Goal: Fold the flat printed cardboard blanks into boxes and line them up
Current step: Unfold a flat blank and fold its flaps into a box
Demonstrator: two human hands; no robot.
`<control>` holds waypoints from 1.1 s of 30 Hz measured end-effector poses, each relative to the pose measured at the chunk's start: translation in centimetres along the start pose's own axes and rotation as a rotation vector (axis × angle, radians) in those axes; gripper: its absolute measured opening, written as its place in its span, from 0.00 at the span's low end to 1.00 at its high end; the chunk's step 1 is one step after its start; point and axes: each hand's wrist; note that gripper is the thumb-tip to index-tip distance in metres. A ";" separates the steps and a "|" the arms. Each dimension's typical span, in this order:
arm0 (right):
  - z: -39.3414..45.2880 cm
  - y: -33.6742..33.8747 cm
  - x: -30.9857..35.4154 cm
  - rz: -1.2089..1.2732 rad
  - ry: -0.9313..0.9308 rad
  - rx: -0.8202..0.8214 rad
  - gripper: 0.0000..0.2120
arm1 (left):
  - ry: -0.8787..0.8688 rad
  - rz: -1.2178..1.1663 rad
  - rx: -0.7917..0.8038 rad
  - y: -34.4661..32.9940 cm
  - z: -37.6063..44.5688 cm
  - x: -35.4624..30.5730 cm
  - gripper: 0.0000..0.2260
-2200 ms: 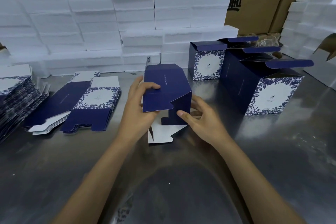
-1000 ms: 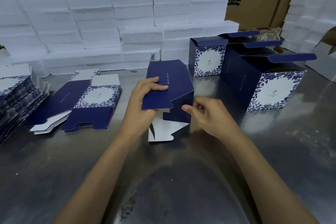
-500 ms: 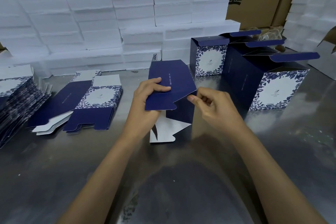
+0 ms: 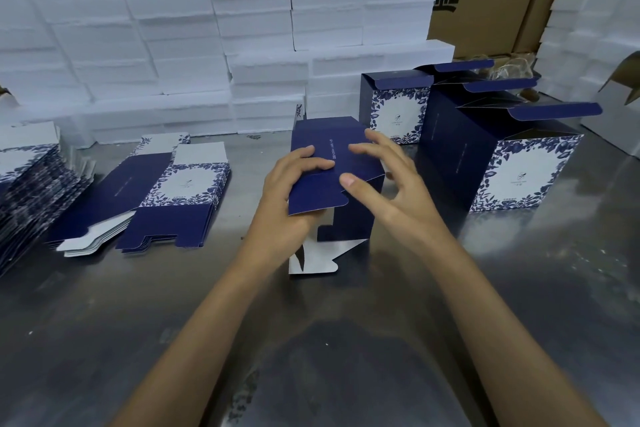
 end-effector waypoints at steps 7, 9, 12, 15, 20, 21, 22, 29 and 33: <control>0.4 0.2 -1.1 -0.021 0.007 0.034 0.18 | 0.025 0.081 0.283 2.4 0.3 1.1 0.41; 0.5 -0.2 -1.5 0.004 0.025 -0.003 0.16 | 0.017 0.075 0.249 2.2 0.2 1.2 0.36; 0.5 -0.7 -1.7 0.041 0.041 -0.047 0.14 | 0.031 0.016 0.039 0.8 0.1 1.0 0.21; 0.5 -0.9 -1.7 0.087 0.037 -0.042 0.14 | 0.062 -0.130 -0.142 -0.9 0.1 0.6 0.11; 0.2 -1.6 -1.7 0.132 0.039 -0.068 0.11 | 0.088 -0.218 -0.225 -2.0 0.5 0.7 0.08; 0.2 -1.9 -1.7 0.134 0.040 -0.090 0.10 | 0.087 -0.219 -0.230 -2.0 0.5 0.8 0.08; 0.3 -2.0 -1.7 0.136 0.040 -0.113 0.09 | 0.087 -0.217 -0.235 -2.0 0.5 0.8 0.08; 0.6 -2.1 -1.7 0.140 0.045 -0.153 0.09 | 0.068 -0.195 -0.135 -0.7 1.0 0.9 0.08; 0.5 -1.7 -1.8 0.198 0.037 -0.116 0.09 | 0.090 -0.283 -0.110 0.3 0.8 1.4 0.10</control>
Point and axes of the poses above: each hand's wrist, its own z-axis towards the middle knuckle, its own y-axis out of the back of the hand, x = y × z, and after that the axes turned 10 degrees about z, right-handed
